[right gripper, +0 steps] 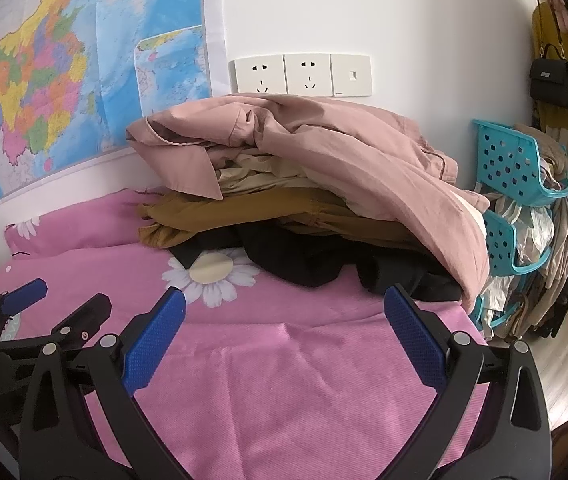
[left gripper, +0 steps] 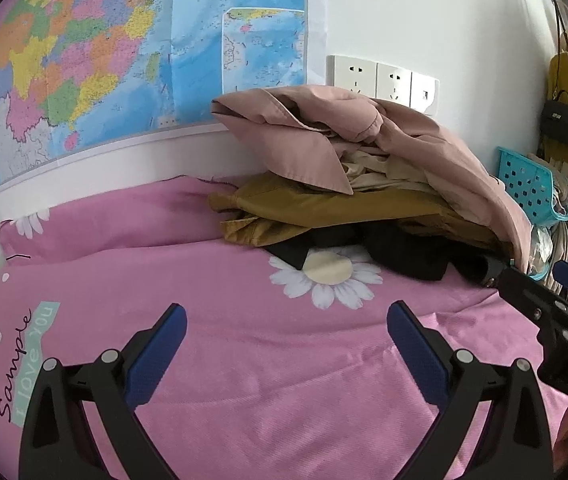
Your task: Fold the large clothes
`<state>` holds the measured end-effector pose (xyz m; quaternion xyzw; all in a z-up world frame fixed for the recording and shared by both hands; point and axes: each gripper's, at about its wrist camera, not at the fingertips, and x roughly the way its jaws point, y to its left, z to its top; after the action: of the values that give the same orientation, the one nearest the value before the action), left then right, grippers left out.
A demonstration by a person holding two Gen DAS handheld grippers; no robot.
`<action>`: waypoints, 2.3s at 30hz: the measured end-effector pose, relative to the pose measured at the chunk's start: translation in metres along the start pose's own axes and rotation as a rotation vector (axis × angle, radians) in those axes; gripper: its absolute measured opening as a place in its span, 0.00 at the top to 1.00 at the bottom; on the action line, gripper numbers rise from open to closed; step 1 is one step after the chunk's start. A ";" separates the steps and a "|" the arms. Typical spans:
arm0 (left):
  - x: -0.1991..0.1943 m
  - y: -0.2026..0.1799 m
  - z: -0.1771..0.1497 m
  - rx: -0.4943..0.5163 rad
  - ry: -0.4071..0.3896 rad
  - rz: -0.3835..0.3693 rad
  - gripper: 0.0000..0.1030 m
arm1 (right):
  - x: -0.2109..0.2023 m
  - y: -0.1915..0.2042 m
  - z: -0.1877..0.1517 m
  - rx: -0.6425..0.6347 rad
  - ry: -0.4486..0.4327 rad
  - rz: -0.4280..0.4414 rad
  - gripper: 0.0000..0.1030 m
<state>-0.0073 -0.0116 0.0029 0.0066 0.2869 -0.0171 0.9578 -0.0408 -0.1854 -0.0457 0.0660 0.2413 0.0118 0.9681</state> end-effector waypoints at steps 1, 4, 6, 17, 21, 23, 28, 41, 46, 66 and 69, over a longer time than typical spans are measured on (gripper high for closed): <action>0.000 0.000 0.000 0.004 0.004 0.008 0.05 | 0.000 0.000 0.000 0.000 -0.001 0.000 0.05; 0.002 0.000 0.000 0.008 0.010 0.023 0.05 | -0.001 -0.001 0.000 -0.001 -0.001 0.003 0.05; 0.003 0.002 0.000 0.000 0.014 0.026 0.06 | -0.001 -0.001 0.000 -0.002 -0.002 0.002 0.05; 0.005 0.005 -0.001 -0.013 0.020 0.014 0.06 | -0.004 0.002 -0.001 -0.008 -0.016 0.009 0.05; 0.004 0.005 0.000 -0.013 0.013 0.013 0.05 | -0.004 0.002 0.000 -0.007 -0.019 0.005 0.05; 0.003 0.005 0.000 -0.013 0.009 0.013 0.05 | -0.004 0.002 -0.001 -0.007 -0.021 0.008 0.05; 0.004 0.004 0.000 -0.006 0.009 0.013 0.06 | -0.005 0.002 -0.001 -0.007 -0.019 0.004 0.05; 0.010 0.005 0.001 -0.016 0.037 0.002 0.05 | -0.004 0.000 0.002 -0.025 -0.013 -0.026 0.05; 0.012 0.003 0.003 -0.010 0.040 -0.001 0.05 | -0.004 0.001 0.004 -0.031 -0.015 -0.027 0.05; 0.016 0.003 0.005 -0.005 0.039 0.010 0.06 | -0.002 0.000 0.010 -0.039 -0.023 -0.032 0.05; 0.016 0.004 0.006 -0.007 0.038 0.009 0.06 | -0.001 0.000 0.011 -0.043 -0.021 -0.032 0.05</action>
<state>0.0096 -0.0086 -0.0007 0.0048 0.3053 -0.0115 0.9522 -0.0362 -0.1863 -0.0357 0.0417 0.2316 0.0008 0.9719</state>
